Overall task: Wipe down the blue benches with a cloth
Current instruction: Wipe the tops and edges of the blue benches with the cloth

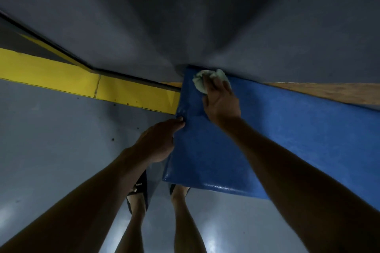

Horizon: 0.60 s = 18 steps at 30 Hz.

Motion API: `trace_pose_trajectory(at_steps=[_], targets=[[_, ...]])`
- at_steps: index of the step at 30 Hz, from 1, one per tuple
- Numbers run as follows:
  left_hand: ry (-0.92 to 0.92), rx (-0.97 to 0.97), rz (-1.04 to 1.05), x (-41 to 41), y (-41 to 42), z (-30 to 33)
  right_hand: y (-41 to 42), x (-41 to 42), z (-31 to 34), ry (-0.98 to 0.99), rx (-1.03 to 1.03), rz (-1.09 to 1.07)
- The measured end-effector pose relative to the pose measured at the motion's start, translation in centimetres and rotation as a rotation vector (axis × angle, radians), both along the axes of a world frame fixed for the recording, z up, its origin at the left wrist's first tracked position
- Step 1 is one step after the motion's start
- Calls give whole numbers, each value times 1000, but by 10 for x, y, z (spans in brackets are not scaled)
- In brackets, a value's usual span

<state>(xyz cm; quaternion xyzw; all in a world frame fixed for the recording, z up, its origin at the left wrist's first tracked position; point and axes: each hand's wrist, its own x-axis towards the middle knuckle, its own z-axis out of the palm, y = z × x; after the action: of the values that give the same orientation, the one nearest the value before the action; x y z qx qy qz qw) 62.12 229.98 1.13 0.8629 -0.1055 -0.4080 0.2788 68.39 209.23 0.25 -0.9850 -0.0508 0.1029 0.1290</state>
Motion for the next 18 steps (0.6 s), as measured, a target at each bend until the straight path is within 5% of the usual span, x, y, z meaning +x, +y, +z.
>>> trace_pose_trajectory(at_steps=[3,8,18], targets=[[6,-5,23,-1,-1,-1,-57,-2,4,-13,-58,71],[-34,-77,51,-3,3,-3,-130,-37,9,-27,-86,-492],[-38,-126,113,-11,4,-8,-16,-37,0,-174,110,-328]])
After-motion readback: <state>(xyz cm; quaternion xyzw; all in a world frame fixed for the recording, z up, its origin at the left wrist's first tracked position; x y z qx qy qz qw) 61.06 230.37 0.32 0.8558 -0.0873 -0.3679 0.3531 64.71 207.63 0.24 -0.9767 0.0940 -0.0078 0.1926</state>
